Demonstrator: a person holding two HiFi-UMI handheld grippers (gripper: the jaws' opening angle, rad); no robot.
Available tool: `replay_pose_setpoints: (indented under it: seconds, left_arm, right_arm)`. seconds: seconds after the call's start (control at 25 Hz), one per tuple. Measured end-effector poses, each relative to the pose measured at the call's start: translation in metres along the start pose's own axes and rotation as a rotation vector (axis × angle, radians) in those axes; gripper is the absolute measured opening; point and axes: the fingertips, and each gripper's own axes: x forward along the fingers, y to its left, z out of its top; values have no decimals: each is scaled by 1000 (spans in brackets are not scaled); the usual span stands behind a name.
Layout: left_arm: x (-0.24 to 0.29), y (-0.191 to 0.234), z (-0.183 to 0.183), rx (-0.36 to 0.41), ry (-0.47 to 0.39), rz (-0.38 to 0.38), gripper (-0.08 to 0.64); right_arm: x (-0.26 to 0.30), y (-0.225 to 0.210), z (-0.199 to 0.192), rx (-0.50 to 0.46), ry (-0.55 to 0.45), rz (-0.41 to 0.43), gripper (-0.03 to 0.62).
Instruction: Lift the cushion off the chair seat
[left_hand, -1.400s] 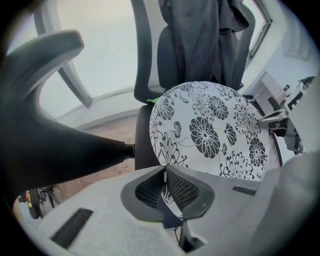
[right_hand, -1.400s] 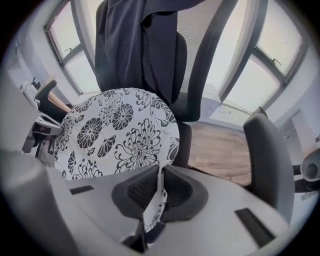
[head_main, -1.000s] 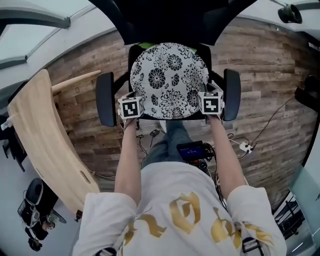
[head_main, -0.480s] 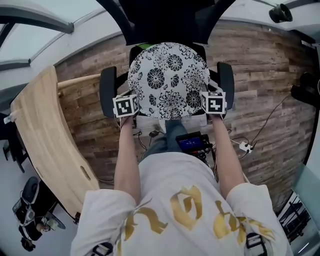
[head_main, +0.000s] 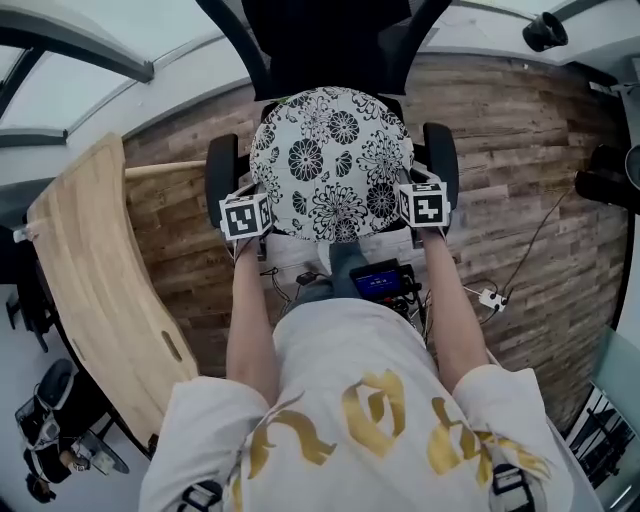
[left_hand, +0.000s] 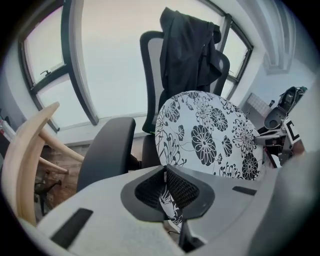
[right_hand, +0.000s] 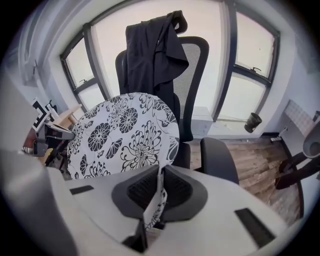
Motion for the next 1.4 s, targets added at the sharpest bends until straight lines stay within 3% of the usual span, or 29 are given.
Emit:
replay_pose_setpoints:
  seconds: [0.2, 0.88, 1.4]
  left_arm:
    - [-26, -5, 8, 23, -46, -3, 18]
    - [-90, -19, 10, 31, -153, -52, 20]
    - [-106, -25, 20, 35, -199, -62, 20]
  right_arm:
    - [-29, 8, 11, 142, -72, 36, 28]
    - [-113, 13, 17, 64, -181, -45, 28]
    - [-123, 18, 17, 53, -189, -56, 26]
